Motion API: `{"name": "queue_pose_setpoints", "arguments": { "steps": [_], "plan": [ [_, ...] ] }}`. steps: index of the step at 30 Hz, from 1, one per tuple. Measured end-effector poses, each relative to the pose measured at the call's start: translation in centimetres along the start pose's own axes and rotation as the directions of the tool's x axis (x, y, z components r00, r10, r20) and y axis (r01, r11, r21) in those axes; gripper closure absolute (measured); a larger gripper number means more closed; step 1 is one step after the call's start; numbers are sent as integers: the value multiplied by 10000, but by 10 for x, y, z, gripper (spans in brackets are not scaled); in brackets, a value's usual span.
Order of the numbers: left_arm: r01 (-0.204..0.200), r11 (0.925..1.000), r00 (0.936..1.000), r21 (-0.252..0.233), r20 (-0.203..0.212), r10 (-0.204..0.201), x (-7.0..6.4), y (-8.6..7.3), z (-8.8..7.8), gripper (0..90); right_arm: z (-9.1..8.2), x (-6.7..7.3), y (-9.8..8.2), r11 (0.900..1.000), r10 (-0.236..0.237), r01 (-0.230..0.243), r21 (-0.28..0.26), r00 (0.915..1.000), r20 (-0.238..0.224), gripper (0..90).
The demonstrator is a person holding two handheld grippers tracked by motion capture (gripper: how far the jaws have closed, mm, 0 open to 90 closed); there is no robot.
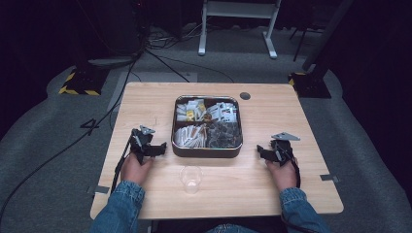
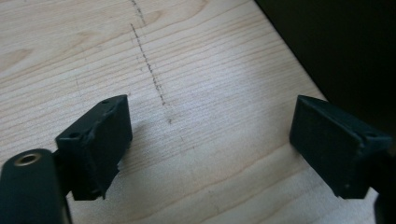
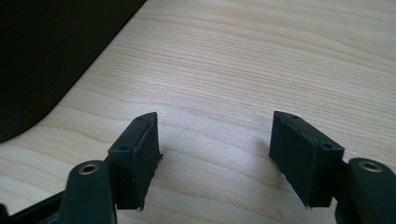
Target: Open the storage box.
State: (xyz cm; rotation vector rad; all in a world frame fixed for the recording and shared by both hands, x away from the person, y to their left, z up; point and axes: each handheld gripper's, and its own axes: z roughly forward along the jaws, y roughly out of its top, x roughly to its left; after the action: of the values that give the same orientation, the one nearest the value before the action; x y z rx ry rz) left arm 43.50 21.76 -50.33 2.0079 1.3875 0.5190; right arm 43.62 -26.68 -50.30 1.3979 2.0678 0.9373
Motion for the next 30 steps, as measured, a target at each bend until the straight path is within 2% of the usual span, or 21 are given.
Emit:
{"name": "queue_pose_setpoints", "arguments": {
  "steps": [4, 8, 30],
  "plan": [
    [78, 9999, 9996, -70, 259, -76, 3, -1, -1, 153, 0, 0, 0, 10000, -37, 37, 17, 10000, -42, 309],
    [-182, 9998, 9998, 17, 20, 182, 0, 0, 0, 155, 0, 0, 0, 10000, -45, 45, 17, 10000, -45, 307],
    [-240, 9997, 9997, 31, 59, 240, -1, -1, -1, 159, 1, 0, 1, 10000, -63, 63, 59, 9999, -79, 266]
  ]
}}
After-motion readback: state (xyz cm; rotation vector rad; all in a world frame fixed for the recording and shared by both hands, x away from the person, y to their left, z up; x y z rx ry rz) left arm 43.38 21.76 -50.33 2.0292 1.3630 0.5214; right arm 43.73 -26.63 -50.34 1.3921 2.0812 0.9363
